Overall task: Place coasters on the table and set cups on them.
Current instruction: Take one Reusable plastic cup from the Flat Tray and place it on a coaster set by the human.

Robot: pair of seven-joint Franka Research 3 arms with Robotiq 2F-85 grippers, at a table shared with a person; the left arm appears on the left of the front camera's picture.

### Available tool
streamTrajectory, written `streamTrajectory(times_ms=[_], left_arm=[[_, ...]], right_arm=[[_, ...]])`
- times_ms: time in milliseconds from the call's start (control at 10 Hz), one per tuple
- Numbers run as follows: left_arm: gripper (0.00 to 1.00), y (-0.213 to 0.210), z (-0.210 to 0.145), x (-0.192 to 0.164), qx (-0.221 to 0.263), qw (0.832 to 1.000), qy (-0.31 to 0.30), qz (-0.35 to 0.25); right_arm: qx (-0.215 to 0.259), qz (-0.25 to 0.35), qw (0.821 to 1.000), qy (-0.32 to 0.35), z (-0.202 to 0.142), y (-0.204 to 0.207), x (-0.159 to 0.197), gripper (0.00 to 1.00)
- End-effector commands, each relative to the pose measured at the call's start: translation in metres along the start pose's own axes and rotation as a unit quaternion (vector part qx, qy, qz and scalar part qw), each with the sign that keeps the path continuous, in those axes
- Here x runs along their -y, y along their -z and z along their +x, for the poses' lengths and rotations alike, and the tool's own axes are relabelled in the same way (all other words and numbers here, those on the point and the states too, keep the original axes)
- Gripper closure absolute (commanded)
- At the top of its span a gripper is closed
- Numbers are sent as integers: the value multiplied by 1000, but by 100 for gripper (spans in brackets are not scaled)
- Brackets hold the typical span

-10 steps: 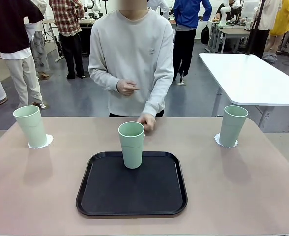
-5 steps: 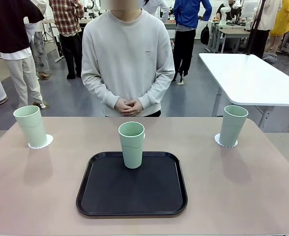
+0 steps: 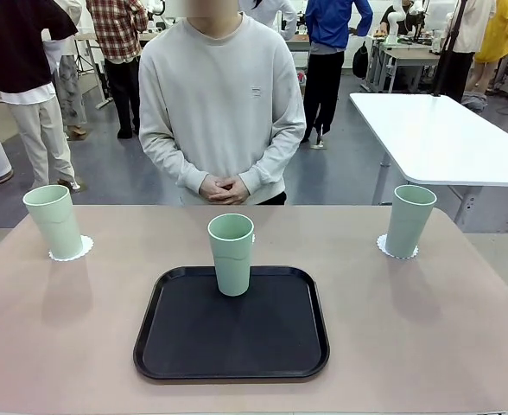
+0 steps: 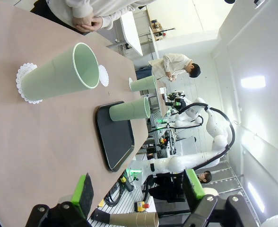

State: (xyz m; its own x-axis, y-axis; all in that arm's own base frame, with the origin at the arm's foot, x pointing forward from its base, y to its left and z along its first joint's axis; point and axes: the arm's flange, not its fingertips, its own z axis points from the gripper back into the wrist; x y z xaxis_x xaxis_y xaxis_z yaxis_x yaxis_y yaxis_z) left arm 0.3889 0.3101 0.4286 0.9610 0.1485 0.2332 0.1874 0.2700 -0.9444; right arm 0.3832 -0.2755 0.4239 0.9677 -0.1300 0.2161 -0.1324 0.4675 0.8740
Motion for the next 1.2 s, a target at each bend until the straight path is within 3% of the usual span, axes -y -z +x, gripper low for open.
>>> streamTrajectory(times_ms=[0, 900, 1000, 1100], left_arm=[[0, -1, 1, 3, 8, 1000, -3, -1], [0, 0, 0, 0, 0, 1000, 0, 0], [0, 4, 3, 32, 18, 998, 45, 35], [0, 18, -3, 85, 14, 986, 149, 78]], right_arm=[[-8, -4, 1000, 2, 1, -3, 1, 0], [-8, -4, 1000, 2, 1, -3, 1, 0], [-8, -4, 1000, 2, 1, -3, 1, 0], [-8, -4, 1000, 2, 1, -3, 1, 0]])
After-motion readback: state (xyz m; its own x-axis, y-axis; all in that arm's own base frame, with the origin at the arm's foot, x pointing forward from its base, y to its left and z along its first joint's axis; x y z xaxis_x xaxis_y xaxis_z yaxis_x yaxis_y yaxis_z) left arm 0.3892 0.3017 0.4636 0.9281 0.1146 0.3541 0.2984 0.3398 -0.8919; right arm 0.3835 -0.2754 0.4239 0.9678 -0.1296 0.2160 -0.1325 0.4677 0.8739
